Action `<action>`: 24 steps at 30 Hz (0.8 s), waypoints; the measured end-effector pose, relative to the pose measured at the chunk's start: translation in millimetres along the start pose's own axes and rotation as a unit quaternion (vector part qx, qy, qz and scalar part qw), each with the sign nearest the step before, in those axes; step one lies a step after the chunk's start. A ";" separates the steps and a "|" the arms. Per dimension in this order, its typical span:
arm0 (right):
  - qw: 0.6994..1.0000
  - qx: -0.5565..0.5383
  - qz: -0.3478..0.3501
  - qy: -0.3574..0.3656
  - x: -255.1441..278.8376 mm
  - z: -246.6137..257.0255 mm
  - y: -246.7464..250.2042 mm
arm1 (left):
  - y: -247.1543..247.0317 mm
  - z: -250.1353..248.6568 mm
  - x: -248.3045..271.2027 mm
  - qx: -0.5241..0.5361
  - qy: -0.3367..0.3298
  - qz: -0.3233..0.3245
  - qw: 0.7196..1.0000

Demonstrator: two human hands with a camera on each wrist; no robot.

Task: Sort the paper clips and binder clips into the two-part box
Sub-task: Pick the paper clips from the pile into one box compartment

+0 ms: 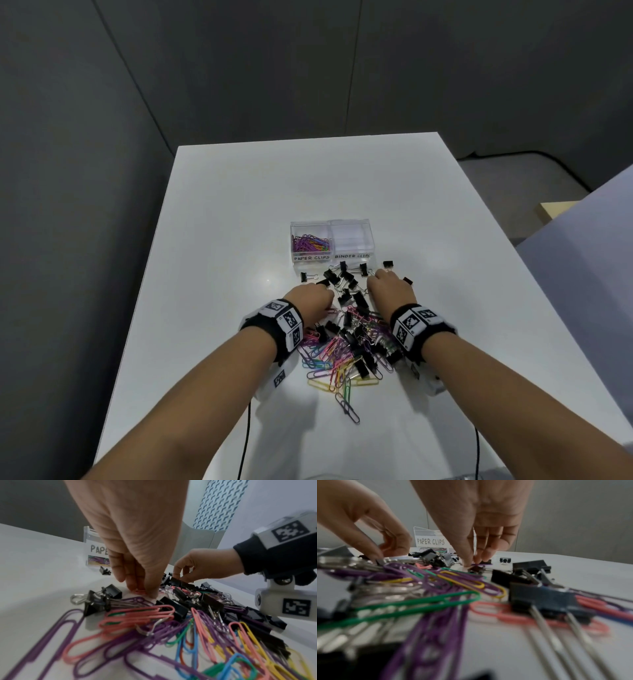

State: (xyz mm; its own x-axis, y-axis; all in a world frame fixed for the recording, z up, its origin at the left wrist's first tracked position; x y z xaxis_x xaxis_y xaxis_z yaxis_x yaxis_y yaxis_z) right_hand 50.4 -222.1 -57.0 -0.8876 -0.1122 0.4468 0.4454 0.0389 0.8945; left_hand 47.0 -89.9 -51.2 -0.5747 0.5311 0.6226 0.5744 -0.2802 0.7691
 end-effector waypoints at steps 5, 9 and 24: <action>1.000 0.003 -0.014 0.009 3.3 1.8 -4.4 | -0.3 -8.2 3.4 -0.033 -0.004 -0.011 0.999; 0.999 -0.019 -0.029 0.021 8.5 -5.2 -2.9 | 1.0 -3.3 7.2 0.013 -0.004 -0.015 1.000; 0.999 0.025 0.034 0.014 14.6 -10.9 -5.4 | -18.7 36.6 52.6 0.148 0.035 -0.031 0.988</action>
State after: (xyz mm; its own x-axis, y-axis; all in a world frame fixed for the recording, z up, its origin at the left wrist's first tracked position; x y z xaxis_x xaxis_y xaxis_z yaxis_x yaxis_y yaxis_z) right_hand 36.3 -234.8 -55.4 -0.8521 -0.1348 0.5058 0.4967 0.0965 0.8625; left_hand 27.4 -27.5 -38.2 -0.6468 0.4805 0.5922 0.6763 0.0025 0.7367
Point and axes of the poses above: each hand's wrist, its own x-axis away from the middle knuckle, its own y-axis out of the back of the hand, z = x × y, the point moved 7 cm from there along -x, towards the middle knuckle, and after that the axes turned 13 degrees about z, right-handed, at the moved point
